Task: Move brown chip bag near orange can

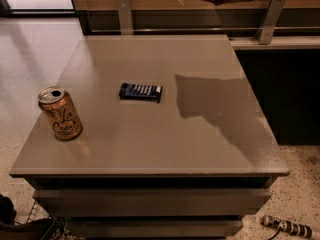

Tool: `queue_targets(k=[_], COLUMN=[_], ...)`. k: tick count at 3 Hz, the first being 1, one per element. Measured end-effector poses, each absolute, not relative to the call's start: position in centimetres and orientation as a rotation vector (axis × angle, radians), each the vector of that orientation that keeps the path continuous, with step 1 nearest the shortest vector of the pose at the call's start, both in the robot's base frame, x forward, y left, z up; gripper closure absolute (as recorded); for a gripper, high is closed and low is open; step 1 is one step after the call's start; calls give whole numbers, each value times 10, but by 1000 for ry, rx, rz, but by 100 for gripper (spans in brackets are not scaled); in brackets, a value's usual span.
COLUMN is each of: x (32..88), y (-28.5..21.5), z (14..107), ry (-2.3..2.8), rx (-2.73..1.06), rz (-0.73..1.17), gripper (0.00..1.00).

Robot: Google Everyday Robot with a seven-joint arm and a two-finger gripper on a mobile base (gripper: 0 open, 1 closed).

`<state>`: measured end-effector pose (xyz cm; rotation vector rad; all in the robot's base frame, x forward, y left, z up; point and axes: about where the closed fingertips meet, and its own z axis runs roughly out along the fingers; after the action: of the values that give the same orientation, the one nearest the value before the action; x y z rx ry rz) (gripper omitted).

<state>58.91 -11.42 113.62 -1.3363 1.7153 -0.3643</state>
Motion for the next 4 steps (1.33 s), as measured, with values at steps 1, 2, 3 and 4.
queue_targets(k=[1,2,3,4], x=[518,492,491,502], y=[-81,-63,-35,-15], z=[1066,1000,947,920], ry=[1815,1889,1844,1753], rx=[-1492,-1646,-1774,-1862], rz=[-304,-175,3,116], gripper=[100,100,100,100])
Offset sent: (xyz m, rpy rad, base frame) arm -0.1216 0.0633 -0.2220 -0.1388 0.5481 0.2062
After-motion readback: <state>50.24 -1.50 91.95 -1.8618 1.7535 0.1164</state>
